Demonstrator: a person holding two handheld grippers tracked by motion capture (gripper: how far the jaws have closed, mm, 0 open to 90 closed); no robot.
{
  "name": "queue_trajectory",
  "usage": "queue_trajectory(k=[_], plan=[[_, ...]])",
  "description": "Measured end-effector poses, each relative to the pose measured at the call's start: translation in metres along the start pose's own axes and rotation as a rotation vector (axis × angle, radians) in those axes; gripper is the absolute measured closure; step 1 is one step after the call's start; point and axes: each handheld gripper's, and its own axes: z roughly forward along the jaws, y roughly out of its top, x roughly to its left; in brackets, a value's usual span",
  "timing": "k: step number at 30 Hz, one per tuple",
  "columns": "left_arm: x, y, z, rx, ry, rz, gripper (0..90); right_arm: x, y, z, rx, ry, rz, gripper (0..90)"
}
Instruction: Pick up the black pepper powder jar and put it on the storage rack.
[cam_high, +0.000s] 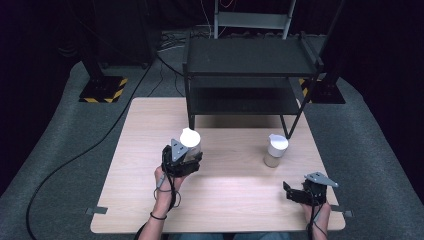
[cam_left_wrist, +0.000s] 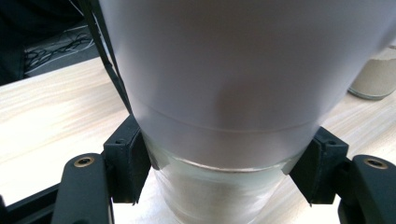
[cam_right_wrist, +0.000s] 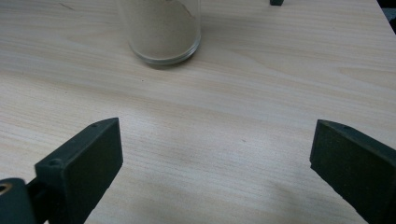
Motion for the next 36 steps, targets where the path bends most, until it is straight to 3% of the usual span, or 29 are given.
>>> queue_trajectory(k=[36], plan=[[0.011, 0.041, 0.012, -0.023, -0.040, 0.039, 30.9, 0.000, -0.001, 0.000, -0.004, -0.001, 0.004, 1.7]])
